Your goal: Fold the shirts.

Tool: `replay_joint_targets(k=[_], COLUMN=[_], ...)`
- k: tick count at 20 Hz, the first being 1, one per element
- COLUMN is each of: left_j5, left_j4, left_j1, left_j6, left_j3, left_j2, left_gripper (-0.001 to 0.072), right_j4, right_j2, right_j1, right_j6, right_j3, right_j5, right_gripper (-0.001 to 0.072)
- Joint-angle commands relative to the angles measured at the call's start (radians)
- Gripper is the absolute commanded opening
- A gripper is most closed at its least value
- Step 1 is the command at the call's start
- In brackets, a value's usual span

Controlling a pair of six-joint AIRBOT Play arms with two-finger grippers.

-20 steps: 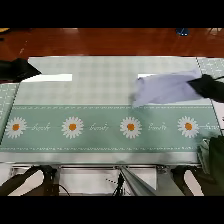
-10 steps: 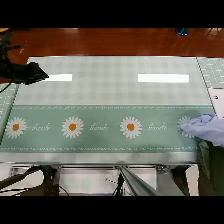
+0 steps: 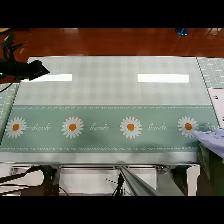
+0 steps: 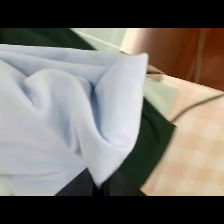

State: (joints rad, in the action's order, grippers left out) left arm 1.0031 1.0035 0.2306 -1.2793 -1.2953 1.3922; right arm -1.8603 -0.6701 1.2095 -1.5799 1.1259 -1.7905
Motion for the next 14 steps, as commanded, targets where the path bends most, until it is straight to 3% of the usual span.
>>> replay_joint_targets(k=[1,3,5,6,8,10,11,12,14], left_j5=[-0.077,-0.100,-0.116,-0.119,-0.116,-0.093,-0.074,-0.050,0.014], left_j4=[0.003,0.003,0.003,0.003,0.003,0.002,0.000,-0.002,-0.001], left_j1=[0.002,0.002,0.002,0.002,0.002,0.001,-0.002,-0.006,-0.027], left_j6=[0.062,0.064,0.080,0.105,0.137,0.142,0.142,0.142,0.142], left_j3=[0.000,0.000,0.000,0.000,0.000,0.000,-0.001,-0.001,-0.007], left_j2=[0.008,0.008,0.008,0.008,0.008,0.008,0.006,0.003,-0.006], left_gripper=[0.0316,0.0316,0.0316,0.0316,0.0318,0.0349,0.0499,0.0583,0.0594], right_j4=[-0.189,-0.193,-0.208,-0.209,-0.139,0.091,0.222,0.357,0.533], right_j2=[0.001,0.001,0.001,0.001,0.001,-0.002,-0.009,-0.023,-0.066], right_j1=[0.007,0.007,0.007,0.007,0.006,0.005,0.002,-0.019,-0.129], right_j6=[-0.001,0.022,0.027,0.029,0.044,0.127,0.156,0.186,0.237], right_j3=[0.001,0.000,0.000,0.000,0.000,0.000,0.001,0.001,0.001], right_j5=[-0.013,-0.012,-0.003,0.004,0.080,0.209,0.266,0.305,0.321], right_gripper=[0.0020,0.0049,0.0356,0.0439,0.0456,0.0456,0.0456,0.0456,0.0455])
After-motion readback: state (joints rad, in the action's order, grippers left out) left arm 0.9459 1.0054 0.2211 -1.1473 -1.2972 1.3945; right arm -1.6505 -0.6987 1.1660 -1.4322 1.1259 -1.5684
